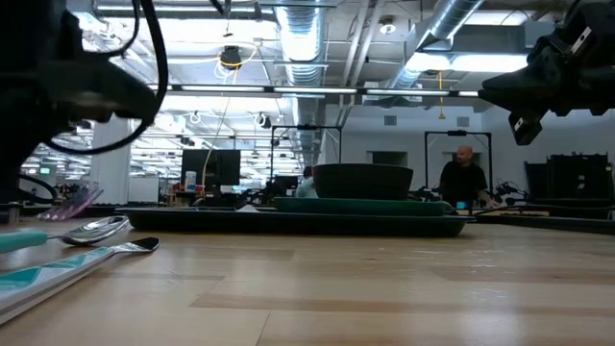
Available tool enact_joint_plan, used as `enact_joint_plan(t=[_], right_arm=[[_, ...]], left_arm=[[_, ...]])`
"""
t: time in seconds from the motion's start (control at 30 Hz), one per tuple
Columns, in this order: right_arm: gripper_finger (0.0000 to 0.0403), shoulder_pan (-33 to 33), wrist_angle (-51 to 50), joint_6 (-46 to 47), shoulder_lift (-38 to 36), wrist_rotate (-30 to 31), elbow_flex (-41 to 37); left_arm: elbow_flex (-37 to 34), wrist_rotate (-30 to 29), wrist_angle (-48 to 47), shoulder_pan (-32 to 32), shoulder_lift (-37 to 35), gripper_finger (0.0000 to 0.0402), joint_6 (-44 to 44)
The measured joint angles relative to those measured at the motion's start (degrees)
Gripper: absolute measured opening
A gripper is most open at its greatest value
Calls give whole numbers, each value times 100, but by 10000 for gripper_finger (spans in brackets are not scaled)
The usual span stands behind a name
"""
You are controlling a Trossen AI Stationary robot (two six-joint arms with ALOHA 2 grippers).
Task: Set up tray
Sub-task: Put the blue fork on top of the black towel on the black serving tray
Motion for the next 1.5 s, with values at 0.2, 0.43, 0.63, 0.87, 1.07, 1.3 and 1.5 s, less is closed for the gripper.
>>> enact_joint_plan(t=[0.2,0.43,0.63,0.87,1.07,1.3,1.5], right_arm=[[59,0,0,-2,0,0,0],[59,0,0,-1,0,-1,0],[59,0,0,0,0,0,0],[59,0,0,-1,0,-1,0],[59,0,-2,0,0,-6,0],[59,0,-2,-1,0,-5,0],[59,0,-2,0,0,-5,0]], left_arm=[[467,-303,-684,62,-8,0,-51],[1337,-1077,-1397,487,-18,0,434],[2216,-1670,-2184,1363,-30,0,1774],[2636,-1872,-3011,2757,-143,0,3543],[2630,-1936,-2984,4100,-359,0,4884],[2622,-1728,-2503,5483,-417,0,6086],[2143,-1181,-1623,6199,-417,0,6467]])
